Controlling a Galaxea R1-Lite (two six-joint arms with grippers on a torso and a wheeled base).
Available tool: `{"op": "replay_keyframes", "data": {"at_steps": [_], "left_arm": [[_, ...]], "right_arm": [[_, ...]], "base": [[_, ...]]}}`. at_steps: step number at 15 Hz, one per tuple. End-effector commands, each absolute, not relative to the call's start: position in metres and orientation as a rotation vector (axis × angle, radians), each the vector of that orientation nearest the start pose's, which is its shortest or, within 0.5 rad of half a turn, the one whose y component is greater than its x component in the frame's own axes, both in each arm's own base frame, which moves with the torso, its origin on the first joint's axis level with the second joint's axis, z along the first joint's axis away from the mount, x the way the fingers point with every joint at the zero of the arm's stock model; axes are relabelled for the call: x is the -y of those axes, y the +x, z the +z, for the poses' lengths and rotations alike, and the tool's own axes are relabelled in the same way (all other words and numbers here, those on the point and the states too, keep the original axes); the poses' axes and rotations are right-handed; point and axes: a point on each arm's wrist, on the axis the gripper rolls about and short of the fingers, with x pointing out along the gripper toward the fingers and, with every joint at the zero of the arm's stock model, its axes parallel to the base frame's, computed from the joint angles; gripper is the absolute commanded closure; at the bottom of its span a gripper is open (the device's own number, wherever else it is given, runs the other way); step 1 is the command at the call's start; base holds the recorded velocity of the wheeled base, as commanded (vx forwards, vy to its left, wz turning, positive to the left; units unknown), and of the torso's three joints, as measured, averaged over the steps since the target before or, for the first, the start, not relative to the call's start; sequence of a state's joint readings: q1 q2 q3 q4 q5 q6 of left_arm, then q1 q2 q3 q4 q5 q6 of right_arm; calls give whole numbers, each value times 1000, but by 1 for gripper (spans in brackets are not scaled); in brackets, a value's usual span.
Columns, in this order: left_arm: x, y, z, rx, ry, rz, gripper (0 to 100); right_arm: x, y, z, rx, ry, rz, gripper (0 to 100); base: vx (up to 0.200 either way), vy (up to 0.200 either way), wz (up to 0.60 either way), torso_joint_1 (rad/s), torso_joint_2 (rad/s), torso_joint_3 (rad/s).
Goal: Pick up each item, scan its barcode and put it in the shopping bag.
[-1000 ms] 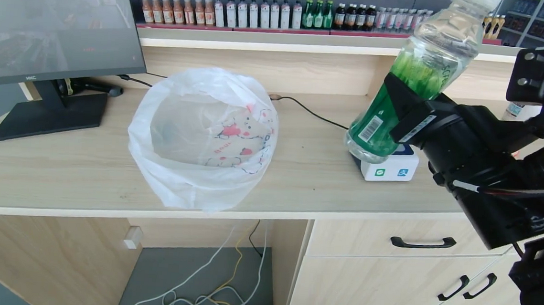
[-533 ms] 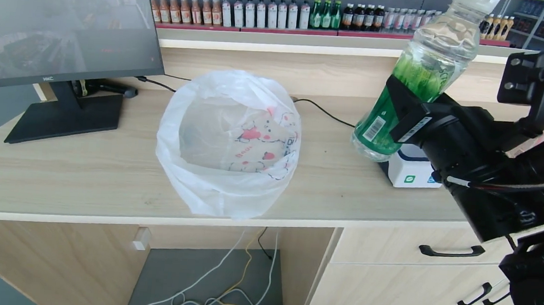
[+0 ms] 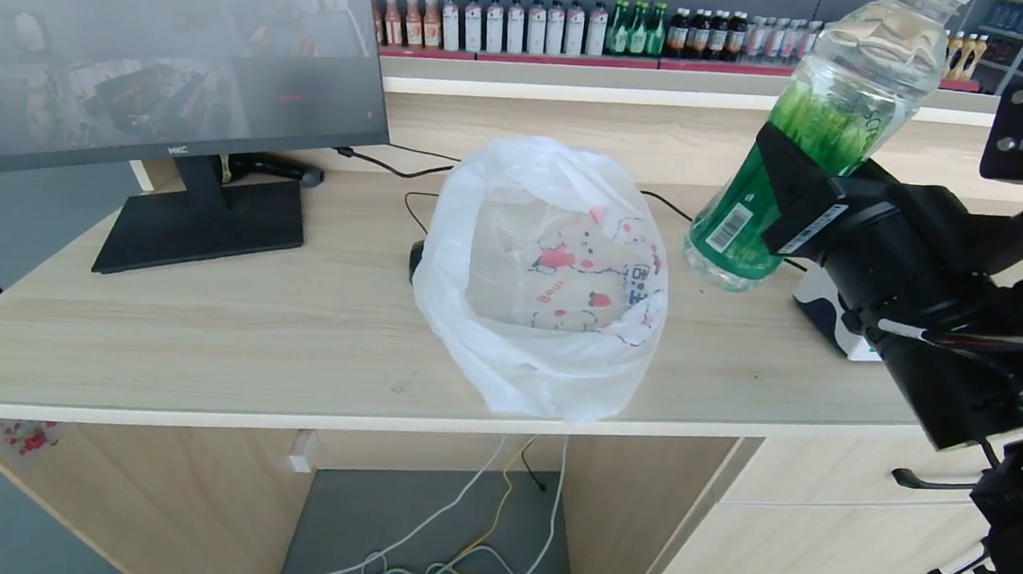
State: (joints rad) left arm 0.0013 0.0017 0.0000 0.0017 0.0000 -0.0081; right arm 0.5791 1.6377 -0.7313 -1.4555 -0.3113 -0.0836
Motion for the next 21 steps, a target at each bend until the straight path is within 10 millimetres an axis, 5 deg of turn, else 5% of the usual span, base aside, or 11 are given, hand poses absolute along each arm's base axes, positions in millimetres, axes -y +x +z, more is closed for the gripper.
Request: {"op": "replay_keyframes", "data": {"at_steps": [1, 8, 13, 21], "left_arm": [[0, -23, 75, -3, -8, 2, 0], [0, -23, 75, -3, -6, 0, 0], [0, -23, 75, -3, -6, 2, 0], [0, -23, 75, -3, -6, 2, 0]], "right_arm": [[-144, 232, 261, 507, 155, 240, 100], [-182, 237, 240, 454, 107, 351, 100], [-224, 292, 230, 479, 114, 346, 100], [-213, 333, 211, 470, 54, 298, 100]], "base": [[0, 0, 0, 0, 0, 0], [0, 0, 0, 0, 0, 0], [0, 0, 0, 0, 0, 0], [0, 0, 0, 0, 0, 0]]}}
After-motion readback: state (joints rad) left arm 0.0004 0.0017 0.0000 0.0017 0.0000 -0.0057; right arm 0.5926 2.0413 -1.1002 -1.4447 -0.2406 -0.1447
